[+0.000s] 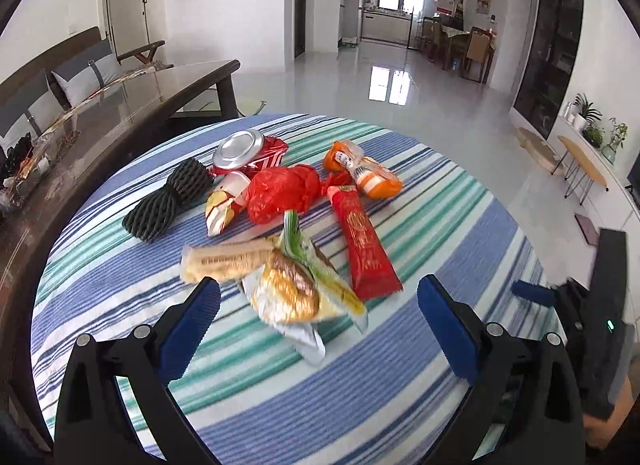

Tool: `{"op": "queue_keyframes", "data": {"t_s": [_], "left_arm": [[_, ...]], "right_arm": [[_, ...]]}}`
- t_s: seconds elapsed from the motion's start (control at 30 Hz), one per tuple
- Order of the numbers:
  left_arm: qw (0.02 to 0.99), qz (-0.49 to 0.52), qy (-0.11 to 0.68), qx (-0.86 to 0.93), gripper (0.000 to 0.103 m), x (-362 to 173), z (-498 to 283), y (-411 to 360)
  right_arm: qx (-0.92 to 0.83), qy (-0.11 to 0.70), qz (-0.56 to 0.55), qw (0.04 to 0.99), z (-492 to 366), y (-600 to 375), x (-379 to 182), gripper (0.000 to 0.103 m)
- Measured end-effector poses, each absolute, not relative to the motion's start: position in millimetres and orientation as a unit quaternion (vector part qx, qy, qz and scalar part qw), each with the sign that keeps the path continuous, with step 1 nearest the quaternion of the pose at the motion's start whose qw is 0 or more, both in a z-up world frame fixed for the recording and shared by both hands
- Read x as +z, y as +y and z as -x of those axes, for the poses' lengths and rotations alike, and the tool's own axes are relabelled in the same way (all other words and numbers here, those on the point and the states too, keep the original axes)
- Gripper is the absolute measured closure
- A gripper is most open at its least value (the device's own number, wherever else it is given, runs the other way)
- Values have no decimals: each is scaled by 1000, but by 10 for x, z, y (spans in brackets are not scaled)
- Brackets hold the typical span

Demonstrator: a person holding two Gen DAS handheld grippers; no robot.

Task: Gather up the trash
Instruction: 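Move both tools back over the table, then grasp the yellow-green bread bag with the left tool and lift it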

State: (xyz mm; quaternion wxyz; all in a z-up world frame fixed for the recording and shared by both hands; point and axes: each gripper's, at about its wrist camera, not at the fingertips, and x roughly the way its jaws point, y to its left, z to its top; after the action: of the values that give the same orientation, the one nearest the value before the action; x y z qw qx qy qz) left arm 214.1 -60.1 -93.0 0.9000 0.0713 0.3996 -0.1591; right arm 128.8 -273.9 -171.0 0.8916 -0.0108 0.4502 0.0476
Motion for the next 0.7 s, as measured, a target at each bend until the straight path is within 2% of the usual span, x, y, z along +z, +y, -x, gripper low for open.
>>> {"op": "queue_keyframes", "data": {"t_s": [0.23,0.53,0.7], "left_arm": [[885,-54,454,-86,5,-1372,-2601,-523],[890,-38,445,-93,5,-1306,-2364,127],[881,-13,451,-145,5,-1370,-2345,135]], "right_arm": [[47,450,11,892,-1288,-2738,-1712,6],[47,450,11,892,-1288,-2737,-1713,6],[44,451,11,892,-1284,-2742,-1714,5]]}}
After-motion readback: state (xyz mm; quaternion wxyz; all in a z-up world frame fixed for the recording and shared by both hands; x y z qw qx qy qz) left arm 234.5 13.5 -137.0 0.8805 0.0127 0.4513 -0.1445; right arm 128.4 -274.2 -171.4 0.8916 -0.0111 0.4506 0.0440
